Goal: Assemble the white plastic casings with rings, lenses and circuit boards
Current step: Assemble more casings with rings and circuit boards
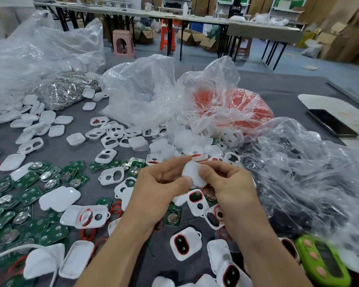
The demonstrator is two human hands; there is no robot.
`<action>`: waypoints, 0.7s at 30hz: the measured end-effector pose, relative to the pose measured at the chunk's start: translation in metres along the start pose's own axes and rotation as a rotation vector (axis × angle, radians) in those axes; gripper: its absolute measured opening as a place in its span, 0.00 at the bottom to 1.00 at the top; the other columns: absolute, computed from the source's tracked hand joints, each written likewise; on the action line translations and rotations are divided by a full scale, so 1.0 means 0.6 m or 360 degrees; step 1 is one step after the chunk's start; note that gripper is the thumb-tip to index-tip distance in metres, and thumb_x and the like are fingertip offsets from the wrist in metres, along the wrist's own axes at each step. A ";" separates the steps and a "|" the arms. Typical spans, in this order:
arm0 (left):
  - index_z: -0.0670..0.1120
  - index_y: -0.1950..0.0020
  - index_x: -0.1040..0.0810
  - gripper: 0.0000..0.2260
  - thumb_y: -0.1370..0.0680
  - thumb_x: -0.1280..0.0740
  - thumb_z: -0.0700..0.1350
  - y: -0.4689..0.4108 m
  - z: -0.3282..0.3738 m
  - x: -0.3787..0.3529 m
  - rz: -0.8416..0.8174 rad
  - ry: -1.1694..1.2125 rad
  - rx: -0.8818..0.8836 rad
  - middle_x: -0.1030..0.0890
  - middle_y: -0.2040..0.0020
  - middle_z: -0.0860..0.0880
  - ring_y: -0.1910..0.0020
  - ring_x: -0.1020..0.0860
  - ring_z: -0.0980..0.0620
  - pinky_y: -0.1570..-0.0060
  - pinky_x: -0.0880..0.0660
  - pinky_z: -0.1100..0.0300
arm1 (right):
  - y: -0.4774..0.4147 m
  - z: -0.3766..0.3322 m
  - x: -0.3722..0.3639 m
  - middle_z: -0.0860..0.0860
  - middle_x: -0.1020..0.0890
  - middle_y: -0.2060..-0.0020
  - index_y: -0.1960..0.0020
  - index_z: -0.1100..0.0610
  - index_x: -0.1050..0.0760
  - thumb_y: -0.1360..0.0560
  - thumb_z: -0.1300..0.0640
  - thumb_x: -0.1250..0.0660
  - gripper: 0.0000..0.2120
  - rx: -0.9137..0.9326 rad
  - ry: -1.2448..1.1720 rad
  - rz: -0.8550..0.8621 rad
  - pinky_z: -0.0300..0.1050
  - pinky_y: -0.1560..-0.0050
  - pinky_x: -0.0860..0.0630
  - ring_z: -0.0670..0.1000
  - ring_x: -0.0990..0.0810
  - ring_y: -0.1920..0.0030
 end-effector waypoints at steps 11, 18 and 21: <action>0.58 0.52 0.11 0.10 0.22 0.26 0.42 0.009 0.002 0.018 0.0253 -0.0396 -0.0014 0.15 0.67 0.44 0.72 0.19 0.48 0.71 0.23 0.60 | -0.003 -0.016 0.007 0.55 0.14 0.69 0.58 0.60 0.13 0.32 0.66 0.21 0.04 0.0090 0.0124 -0.0085 0.33 0.72 0.26 0.44 0.21 0.75; 0.54 0.55 0.11 0.08 0.24 0.24 0.41 0.003 -0.007 0.029 0.0314 -0.0273 0.0022 0.16 0.68 0.42 0.74 0.22 0.50 0.73 0.27 0.63 | 0.000 -0.016 -0.001 0.57 0.13 0.63 0.56 0.57 0.12 0.28 0.65 0.24 0.05 0.0054 0.0158 -0.0147 0.42 0.68 0.20 0.57 0.16 0.68; 0.52 0.56 0.10 0.07 0.25 0.24 0.40 0.004 -0.008 0.031 0.0339 -0.0219 0.0001 0.17 0.69 0.40 0.75 0.23 0.50 0.74 0.28 0.63 | 0.000 -0.016 0.000 0.59 0.14 0.66 0.56 0.57 0.12 0.27 0.65 0.24 0.04 0.0070 0.0196 -0.0144 0.37 0.73 0.26 0.50 0.21 0.74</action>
Point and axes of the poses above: each hand's wrist, its own y-axis away from the middle knuckle, its own x-axis out of the back of the hand, z = x × y, the point moved 10 cm from there along -y, towards the middle knuckle
